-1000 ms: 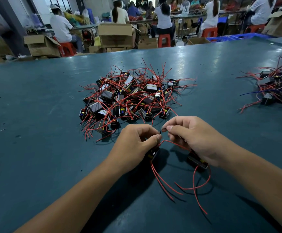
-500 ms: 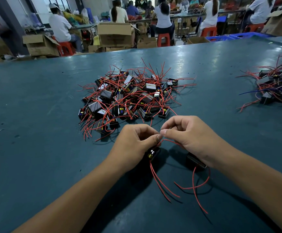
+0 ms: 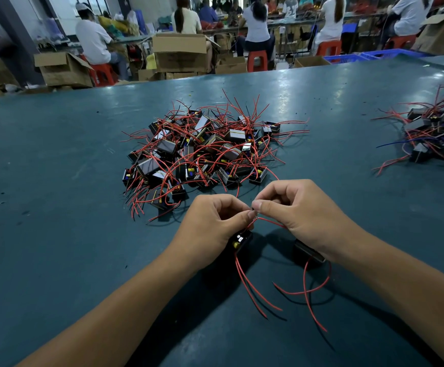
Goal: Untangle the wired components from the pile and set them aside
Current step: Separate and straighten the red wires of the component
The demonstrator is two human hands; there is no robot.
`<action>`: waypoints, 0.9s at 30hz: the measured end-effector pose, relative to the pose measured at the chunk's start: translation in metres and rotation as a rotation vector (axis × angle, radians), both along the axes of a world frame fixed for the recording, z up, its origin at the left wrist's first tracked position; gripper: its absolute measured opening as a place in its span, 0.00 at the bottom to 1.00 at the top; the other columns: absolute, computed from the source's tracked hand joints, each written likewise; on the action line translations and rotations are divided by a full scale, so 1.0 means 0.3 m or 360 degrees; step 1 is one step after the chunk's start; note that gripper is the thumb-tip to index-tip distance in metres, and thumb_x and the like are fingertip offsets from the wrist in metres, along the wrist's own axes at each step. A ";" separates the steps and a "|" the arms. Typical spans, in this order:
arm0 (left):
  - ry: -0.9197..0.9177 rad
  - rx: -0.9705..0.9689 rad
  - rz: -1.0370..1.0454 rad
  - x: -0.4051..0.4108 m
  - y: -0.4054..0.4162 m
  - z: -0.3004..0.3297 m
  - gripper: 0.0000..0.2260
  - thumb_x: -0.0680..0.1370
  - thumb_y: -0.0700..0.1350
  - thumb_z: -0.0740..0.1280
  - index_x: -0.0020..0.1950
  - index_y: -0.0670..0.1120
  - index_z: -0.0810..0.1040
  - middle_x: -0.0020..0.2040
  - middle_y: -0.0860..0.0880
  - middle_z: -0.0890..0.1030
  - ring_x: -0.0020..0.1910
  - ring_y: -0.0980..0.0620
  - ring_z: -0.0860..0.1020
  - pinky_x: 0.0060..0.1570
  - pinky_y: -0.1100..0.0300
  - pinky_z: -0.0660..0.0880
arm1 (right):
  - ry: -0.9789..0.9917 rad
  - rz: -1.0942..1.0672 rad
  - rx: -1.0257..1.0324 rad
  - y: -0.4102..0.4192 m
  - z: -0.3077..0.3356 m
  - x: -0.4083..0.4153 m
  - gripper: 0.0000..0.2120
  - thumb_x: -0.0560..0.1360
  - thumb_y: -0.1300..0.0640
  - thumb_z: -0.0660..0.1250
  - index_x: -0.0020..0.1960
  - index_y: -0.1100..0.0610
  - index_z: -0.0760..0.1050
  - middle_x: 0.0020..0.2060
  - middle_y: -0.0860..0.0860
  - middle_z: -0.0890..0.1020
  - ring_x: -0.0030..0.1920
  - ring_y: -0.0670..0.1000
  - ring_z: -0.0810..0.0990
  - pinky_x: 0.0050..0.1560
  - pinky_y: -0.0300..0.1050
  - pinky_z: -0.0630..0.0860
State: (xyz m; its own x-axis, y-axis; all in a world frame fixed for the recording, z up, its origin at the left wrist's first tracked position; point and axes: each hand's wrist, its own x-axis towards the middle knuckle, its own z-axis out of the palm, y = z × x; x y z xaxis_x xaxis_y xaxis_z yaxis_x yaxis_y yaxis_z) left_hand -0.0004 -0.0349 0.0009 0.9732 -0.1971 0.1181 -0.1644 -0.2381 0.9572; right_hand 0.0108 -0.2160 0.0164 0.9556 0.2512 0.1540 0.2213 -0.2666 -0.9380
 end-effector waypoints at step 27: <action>-0.0433 0.0398 0.0126 -0.007 0.046 0.066 0.02 0.77 0.44 0.72 0.48 0.52 0.82 0.39 0.60 0.80 0.34 0.61 0.74 0.36 0.72 0.69 | -0.0225 0.0055 -0.0135 -0.009 -0.005 0.005 0.06 0.75 0.60 0.72 0.39 0.55 0.80 0.32 0.59 0.79 0.31 0.46 0.72 0.34 0.42 0.70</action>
